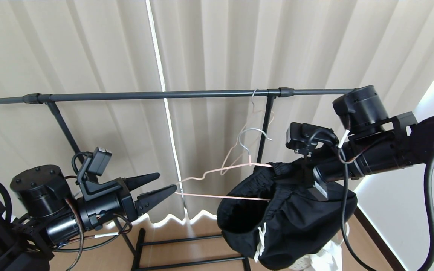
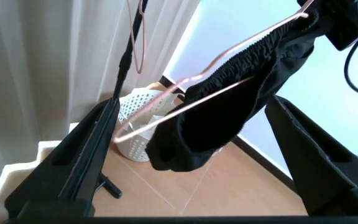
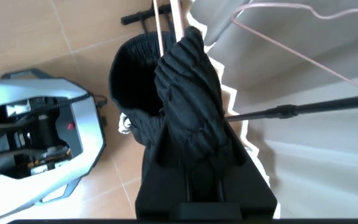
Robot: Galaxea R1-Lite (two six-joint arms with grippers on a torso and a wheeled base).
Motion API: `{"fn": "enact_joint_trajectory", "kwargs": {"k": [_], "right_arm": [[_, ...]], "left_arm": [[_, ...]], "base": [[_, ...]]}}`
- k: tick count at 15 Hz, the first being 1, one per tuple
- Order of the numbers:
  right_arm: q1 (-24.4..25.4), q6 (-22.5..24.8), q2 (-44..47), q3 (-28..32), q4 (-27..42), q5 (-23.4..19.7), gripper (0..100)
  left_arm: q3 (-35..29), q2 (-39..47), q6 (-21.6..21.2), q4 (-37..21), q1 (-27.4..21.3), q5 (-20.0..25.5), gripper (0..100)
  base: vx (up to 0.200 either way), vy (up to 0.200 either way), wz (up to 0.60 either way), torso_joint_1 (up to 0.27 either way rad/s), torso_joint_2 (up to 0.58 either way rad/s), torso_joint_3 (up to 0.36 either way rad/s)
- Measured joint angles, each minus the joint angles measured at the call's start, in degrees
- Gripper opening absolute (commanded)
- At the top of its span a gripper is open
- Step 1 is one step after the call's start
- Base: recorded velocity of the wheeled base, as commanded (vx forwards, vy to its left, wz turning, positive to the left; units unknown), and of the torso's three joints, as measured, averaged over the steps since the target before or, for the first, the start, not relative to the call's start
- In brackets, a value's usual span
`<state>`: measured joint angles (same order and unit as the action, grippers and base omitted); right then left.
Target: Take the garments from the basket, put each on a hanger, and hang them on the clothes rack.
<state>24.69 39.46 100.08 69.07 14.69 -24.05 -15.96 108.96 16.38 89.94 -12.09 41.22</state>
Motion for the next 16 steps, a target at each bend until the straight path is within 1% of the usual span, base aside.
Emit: {"fn": "enact_joint_trajectory", "kwargs": {"k": [1,2,3,4,6,7,9,10,11,13,14,15,16], "right_arm": [[-0.1,-2.9,-1.0,-2.7,-3.7,0.0,0],[-0.2,-7.2,-2.1,-5.4,-8.0,0.1,0],[-0.3,-9.1,-3.2,-7.4,-10.1,0.2,0],[-0.2,-11.1,-4.1,-9.2,-12.6,0.2,0],[-0.2,-13.6,-5.4,-12.1,-18.8,0.4,0],[-0.1,-14.1,-5.9,-12.9,-19.2,0.4,0],[-0.1,-14.4,-6.4,-13.5,-19.9,0.4,0],[-0.1,-14.6,-6.6,-13.7,-22.0,0.4,0],[-0.1,-15.2,-6.6,-13.9,-23.6,0.4,0],[0.3,-17.4,-6.3,-14.4,-27.1,0.5,0],[0.8,-17.8,-6.2,-14.9,-28.5,0.5,0],[1.0,-17.9,-6.2,-15.5,-29.9,0.5,0],[1.2,-17.9,-6.1,-16.2,-31.0,0.4,0]], "left_arm": [[-0.3,-0.3,0.7,0.0,-0.9,-0.1,100],[-0.8,-1.0,0.9,0.0,-1.3,-0.2,100],[-1.5,-1.8,0.9,-0.6,-1.5,-0.5,100],[-2.4,-3.0,0.9,-4.7,-1.6,-1.1,100],[-5.7,-7.8,0.9,-18.5,-1.5,-3.5,100],[-7.5,-10.8,0.8,-25.2,-1.6,-4.3,100],[-10.4,-15.4,-0.2,-34.3,-1.5,-5.0,100],[-11.6,-17.1,-1.9,-38.2,-1.7,-5.2,100],[-12.5,-18.2,-3.9,-40.5,-1.9,-5.4,100],[-12.9,-19.3,-7.7,-43.4,-3.8,-8.0,100],[-12.8,-19.2,-10.4,-43.9,-5.1,-11.2,100],[-12.2,-18.4,-13.6,-44.2,-6.9,-15.3,100],[-11.7,-17.3,-15.5,-44.2,-8.7,-18.5,100]], "base": [[0.000,0.000,0.00,0.000,0.00,0.000],[0.000,0.000,0.00,0.000,0.00,0.000],[0.000,0.000,0.00,0.000,0.00,0.000],[0.000,0.000,0.00,0.000,0.00,0.000],[0.000,0.000,0.00,0.000,0.00,0.000],[0.000,0.000,0.00,0.000,0.00,0.000],[0.000,0.000,0.00,0.000,0.00,0.000],[0.000,0.000,0.00,0.000,0.00,0.000],[0.000,0.000,0.00,0.000,0.00,0.000],[0.000,0.000,0.00,0.000,0.00,0.000],[0.000,0.000,0.00,0.000,0.00,0.000],[0.000,0.000,0.00,0.000,0.00,0.000],[0.000,0.000,0.00,0.000,0.00,0.000]]}}
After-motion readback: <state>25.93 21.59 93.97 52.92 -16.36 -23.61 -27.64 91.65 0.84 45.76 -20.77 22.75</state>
